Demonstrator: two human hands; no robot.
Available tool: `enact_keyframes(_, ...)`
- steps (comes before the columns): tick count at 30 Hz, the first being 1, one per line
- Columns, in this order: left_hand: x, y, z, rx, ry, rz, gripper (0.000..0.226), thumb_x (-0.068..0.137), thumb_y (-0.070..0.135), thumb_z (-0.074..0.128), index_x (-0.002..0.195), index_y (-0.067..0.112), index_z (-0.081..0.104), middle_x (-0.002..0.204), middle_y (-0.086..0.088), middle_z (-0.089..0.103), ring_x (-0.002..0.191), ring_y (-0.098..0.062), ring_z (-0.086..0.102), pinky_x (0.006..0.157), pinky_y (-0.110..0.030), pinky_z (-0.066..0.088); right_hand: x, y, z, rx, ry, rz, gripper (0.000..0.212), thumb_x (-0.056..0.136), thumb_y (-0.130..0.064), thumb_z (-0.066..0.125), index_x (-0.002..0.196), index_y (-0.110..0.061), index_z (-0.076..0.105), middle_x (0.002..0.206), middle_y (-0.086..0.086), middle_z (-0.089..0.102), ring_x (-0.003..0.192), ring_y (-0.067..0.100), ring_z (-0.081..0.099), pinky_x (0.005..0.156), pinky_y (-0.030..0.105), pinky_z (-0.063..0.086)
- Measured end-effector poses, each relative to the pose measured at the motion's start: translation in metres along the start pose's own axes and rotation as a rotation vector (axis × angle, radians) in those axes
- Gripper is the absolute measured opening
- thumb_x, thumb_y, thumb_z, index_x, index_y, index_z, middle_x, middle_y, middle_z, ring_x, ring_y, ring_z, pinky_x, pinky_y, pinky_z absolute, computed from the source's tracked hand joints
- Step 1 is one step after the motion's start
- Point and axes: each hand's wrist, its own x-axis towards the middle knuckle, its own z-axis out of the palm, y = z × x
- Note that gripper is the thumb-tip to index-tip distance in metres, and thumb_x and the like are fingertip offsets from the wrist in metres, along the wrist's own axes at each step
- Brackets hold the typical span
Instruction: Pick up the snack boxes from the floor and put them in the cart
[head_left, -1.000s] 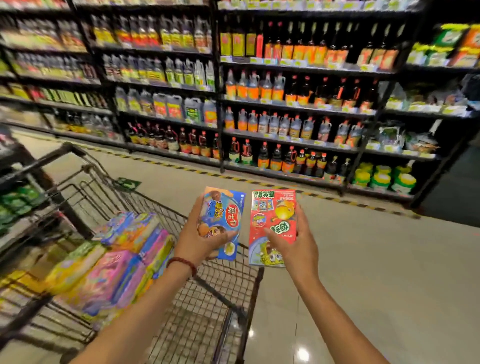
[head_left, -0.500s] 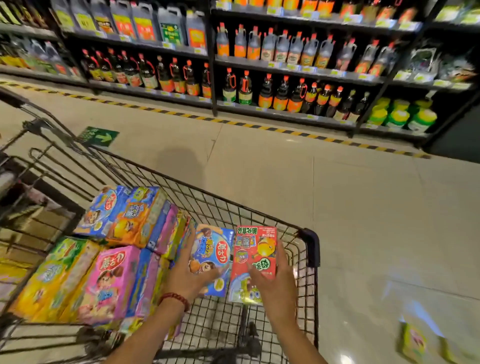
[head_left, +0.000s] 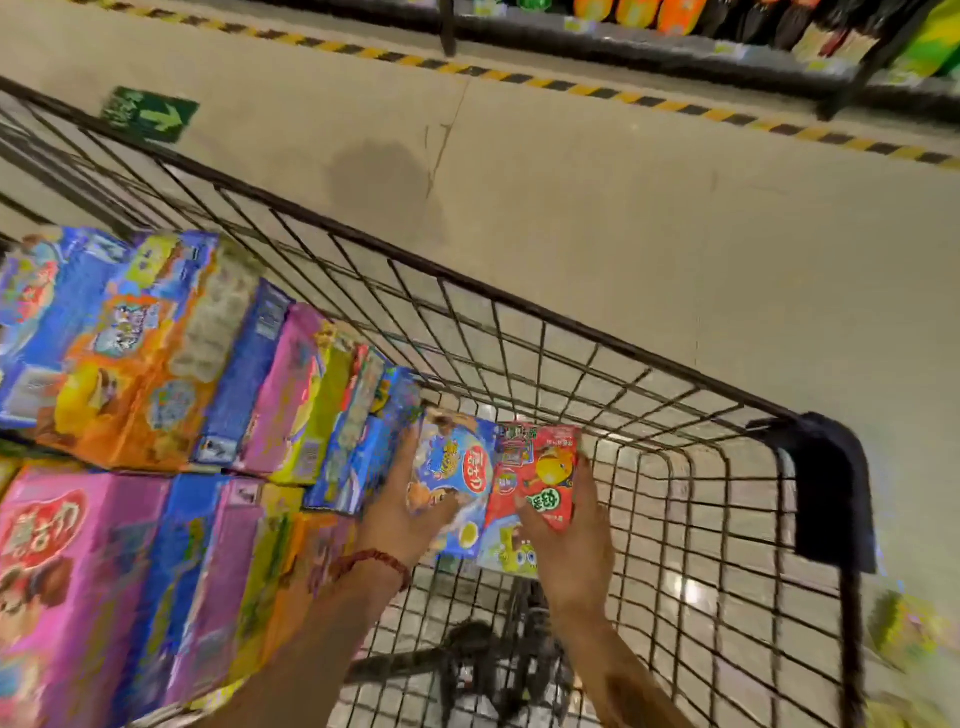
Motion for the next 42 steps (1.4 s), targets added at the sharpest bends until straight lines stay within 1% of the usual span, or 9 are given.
enact_keyframes(2, 0.009, -0.01, 0.007, -0.016, 0.027, -0.012, 0.084, 0.078, 0.011, 0.075, 0.137, 0.041, 0.023, 0.147, 0.011, 0.031, 0.133, -0.001, 0.032, 0.083, -0.004, 0.042, 0.006, 0.007, 0.003, 0.024, 0.007, -0.003, 0.068, 0.078, -0.05, 0.071, 0.135, -0.051, 0.034, 0.103, -0.011, 0.064, 0.094, 0.013, 0.062, 0.07, 0.021, 0.045)
enact_keyframes(7, 0.02, -0.012, 0.016, -0.025, 0.084, 0.032, 0.088, 0.076, 0.027, 0.075, 0.148, 0.027, 0.025, 0.151, 0.009, 0.03, 0.138, -0.006, 0.029, 0.106, -0.034, 0.04, 0.01, 0.008, 0.01, 0.05, 0.012, -0.023, 0.085, 0.069, -0.064, 0.064, 0.143, -0.052, 0.024, 0.106, -0.009, 0.062, 0.099, 0.018, 0.061, 0.079, 0.044, 0.054)
enact_keyframes(12, 0.022, -0.007, 0.019, -0.004, 0.071, -0.027, 0.084, 0.08, 0.012, 0.073, 0.147, 0.021, 0.024, 0.137, 0.017, 0.029, 0.133, -0.008, 0.032, 0.087, -0.005, 0.039, 0.007, 0.003, 0.007, -0.137, 0.023, -0.038, 0.082, 0.078, -0.061, 0.062, 0.145, -0.049, 0.017, 0.109, -0.005, 0.055, 0.099, 0.012, 0.054, 0.076, 0.033, 0.048)
enact_keyframes(16, 0.023, -0.01, 0.019, 0.051, 0.089, 0.002, 0.082, 0.082, 0.016, 0.072, 0.148, 0.021, 0.024, 0.14, 0.014, 0.033, 0.127, 0.001, 0.033, 0.098, -0.014, 0.035, 0.009, 0.001, 0.004, -0.31, 0.068, -0.071, 0.082, 0.078, -0.061, 0.063, 0.145, -0.037, 0.022, 0.112, 0.0, 0.046, 0.109, 0.02, 0.046, 0.083, 0.037, 0.046)
enact_keyframes(22, 0.022, -0.003, 0.025, 0.583, 0.09, 0.003, 0.078, 0.094, 0.033, 0.053, 0.15, 0.007, 0.005, 0.157, -0.011, 0.014, 0.144, -0.02, 0.017, 0.117, -0.03, 0.017, 0.012, -0.008, 0.006, -0.422, 0.095, -0.013, 0.078, 0.079, -0.06, 0.063, 0.142, -0.027, 0.033, 0.124, 0.008, 0.043, 0.119, 0.027, 0.041, 0.092, 0.04, 0.043)
enact_keyframes(27, 0.001, 0.029, 0.019, 0.829, 0.015, 0.184, 0.071, 0.097, 0.034, 0.046, 0.15, 0.007, 0.007, 0.158, -0.011, 0.006, 0.146, -0.022, 0.007, 0.118, -0.029, 0.007, 0.0, -0.028, -0.017, -0.543, 0.077, -0.101, 0.069, 0.088, -0.047, 0.059, 0.147, -0.028, 0.028, 0.133, 0.01, 0.037, 0.12, 0.027, 0.036, 0.093, 0.036, 0.038)
enact_keyframes(32, -0.02, 0.093, -0.009, 0.982, 0.139, 0.471, 0.058, 0.077, 0.03, 0.075, 0.125, 0.002, 0.058, 0.127, -0.023, 0.057, 0.117, -0.039, 0.056, 0.095, -0.058, 0.04, -0.027, -0.072, -0.054, -0.675, 0.318, -0.39, 0.066, 0.074, -0.035, 0.074, 0.133, -0.012, 0.054, 0.122, 0.018, 0.057, 0.106, 0.036, 0.056, 0.081, 0.045, 0.051)
enact_keyframes(37, -0.063, 0.189, -0.05, 1.115, 0.198, 0.694, 0.055, 0.09, 0.04, 0.042, 0.135, 0.009, 0.049, 0.138, -0.013, 0.051, 0.128, -0.031, 0.047, 0.102, -0.059, 0.036, -0.067, -0.132, -0.104, -0.69, 0.476, -0.571, 0.063, 0.073, -0.034, 0.079, 0.128, -0.01, 0.059, 0.125, 0.018, 0.06, 0.114, 0.038, 0.057, 0.092, 0.053, 0.05)
enact_keyframes(42, -0.119, 0.267, -0.078, 1.162, 0.268, 0.784, 0.06, 0.09, 0.041, 0.053, 0.143, 0.017, 0.039, 0.147, -0.004, 0.041, 0.138, -0.026, 0.034, 0.108, -0.058, 0.023, -0.117, -0.19, -0.159, -0.718, 0.563, -0.665, 0.064, 0.071, -0.031, 0.08, 0.127, -0.01, 0.058, 0.128, 0.016, 0.058, 0.114, 0.039, 0.056, 0.088, 0.052, 0.05)
